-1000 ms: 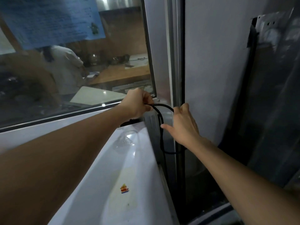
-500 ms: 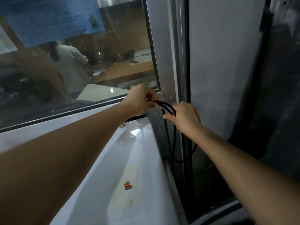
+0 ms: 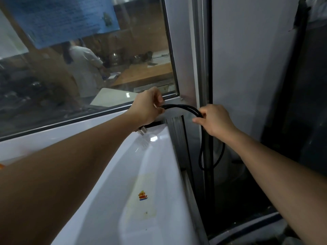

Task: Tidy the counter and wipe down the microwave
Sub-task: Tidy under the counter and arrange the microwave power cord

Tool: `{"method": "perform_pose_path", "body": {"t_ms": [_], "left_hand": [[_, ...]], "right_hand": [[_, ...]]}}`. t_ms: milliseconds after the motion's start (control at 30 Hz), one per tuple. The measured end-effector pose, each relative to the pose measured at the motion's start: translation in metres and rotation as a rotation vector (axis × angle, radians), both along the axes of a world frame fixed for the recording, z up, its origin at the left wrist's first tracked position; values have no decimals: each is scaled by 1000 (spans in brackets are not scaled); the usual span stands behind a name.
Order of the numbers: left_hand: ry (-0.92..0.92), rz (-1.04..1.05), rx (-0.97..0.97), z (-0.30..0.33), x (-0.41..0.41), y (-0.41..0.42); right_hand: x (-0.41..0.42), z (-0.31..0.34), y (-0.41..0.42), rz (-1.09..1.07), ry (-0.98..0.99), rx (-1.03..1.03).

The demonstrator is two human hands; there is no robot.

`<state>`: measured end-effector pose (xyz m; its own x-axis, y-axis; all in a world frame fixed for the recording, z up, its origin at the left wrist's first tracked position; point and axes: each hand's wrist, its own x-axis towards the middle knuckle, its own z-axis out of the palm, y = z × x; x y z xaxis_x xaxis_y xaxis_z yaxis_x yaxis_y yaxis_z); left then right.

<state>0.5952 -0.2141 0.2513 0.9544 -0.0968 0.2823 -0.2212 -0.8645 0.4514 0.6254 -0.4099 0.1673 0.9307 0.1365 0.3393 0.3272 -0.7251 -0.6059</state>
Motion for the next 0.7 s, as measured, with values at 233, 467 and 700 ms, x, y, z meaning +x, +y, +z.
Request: {"method": "perform_pose_path", "body": {"t_ms": [233, 467, 700], "left_hand": [[103, 58, 358, 2, -11, 28], [121, 113, 475, 6, -14, 49], [-30, 123, 500, 5, -17, 47]], "right_hand": [[0, 0, 17, -184, -98, 86], [1, -7, 27, -184, -13, 331], [1, -23, 36, -129, 97, 460]]}}
